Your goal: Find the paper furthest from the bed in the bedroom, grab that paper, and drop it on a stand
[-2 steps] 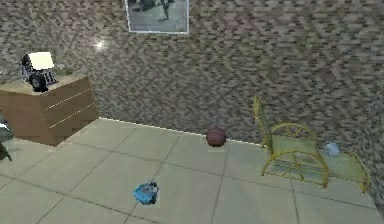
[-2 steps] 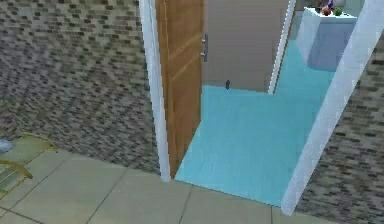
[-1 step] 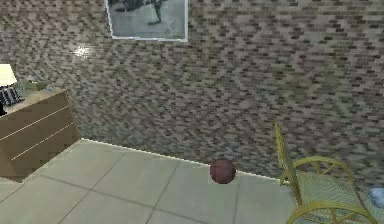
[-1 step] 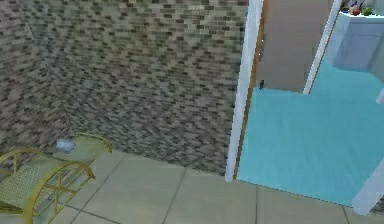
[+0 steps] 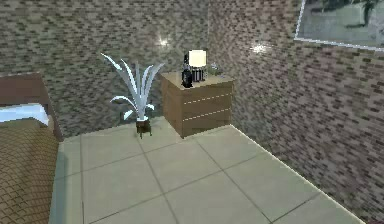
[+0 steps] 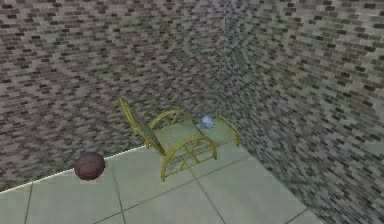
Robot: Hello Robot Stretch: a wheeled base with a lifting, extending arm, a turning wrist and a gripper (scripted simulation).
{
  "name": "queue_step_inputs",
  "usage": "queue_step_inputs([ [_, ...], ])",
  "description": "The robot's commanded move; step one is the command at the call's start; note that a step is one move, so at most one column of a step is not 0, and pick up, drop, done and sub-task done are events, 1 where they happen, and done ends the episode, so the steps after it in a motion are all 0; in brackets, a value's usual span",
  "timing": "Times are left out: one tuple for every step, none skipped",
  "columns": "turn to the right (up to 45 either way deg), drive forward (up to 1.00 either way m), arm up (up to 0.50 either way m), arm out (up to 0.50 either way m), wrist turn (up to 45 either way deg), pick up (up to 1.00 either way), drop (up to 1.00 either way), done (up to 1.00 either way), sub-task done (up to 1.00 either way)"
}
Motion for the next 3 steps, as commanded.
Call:
queue_step_inputs([
  [-18.0, 0.0, 0.0, 0.0, 0.0, 0.0, 0.0, 0.0, 0.0],
  [0.0, 0.85, 0.0, 0.0, 0.0, 0.0, 0.0, 0.0, 0.0],
  [42.0, 0.0, 0.0, 0.0, 0.0, 0.0, 0.0, 0.0, 0.0],
])
